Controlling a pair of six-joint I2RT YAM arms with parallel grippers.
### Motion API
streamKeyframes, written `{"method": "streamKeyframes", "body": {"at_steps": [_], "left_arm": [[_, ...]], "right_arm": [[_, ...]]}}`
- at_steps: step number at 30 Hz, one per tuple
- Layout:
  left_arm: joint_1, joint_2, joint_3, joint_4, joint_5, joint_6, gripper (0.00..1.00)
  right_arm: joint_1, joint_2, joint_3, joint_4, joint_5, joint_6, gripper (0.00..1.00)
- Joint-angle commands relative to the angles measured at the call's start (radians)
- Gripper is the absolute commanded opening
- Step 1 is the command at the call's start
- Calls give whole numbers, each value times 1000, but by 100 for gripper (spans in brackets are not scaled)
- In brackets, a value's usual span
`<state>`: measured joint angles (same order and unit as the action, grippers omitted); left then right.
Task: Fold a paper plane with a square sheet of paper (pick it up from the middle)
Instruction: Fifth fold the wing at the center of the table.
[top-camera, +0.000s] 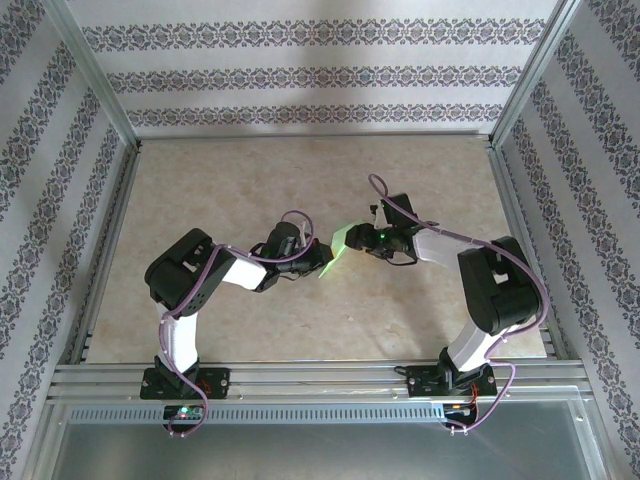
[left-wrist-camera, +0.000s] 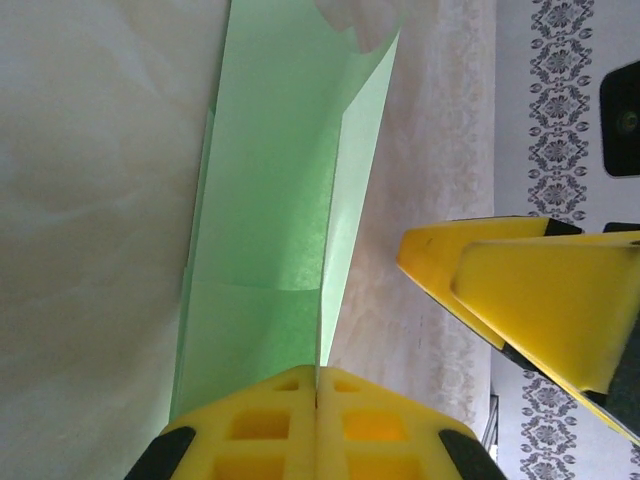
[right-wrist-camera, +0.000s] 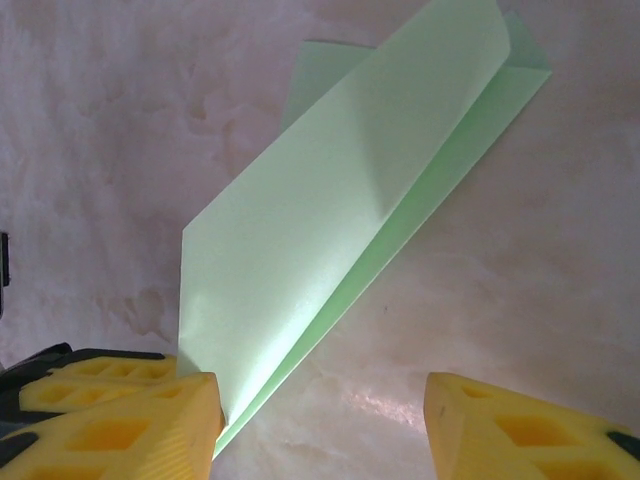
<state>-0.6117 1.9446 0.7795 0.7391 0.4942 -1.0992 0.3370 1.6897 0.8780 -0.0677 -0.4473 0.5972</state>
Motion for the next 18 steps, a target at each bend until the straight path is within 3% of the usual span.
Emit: {"method": "streamKeyframes", "body": {"at_steps": [1, 18], "left_arm": [[17, 23, -20, 69, 0, -49, 2], [27, 52, -53, 153, 0, -97, 3]], "right_arm": [[13, 36, 48, -31, -9, -45, 56], [43, 164, 181, -124, 13, -132, 55]]}}
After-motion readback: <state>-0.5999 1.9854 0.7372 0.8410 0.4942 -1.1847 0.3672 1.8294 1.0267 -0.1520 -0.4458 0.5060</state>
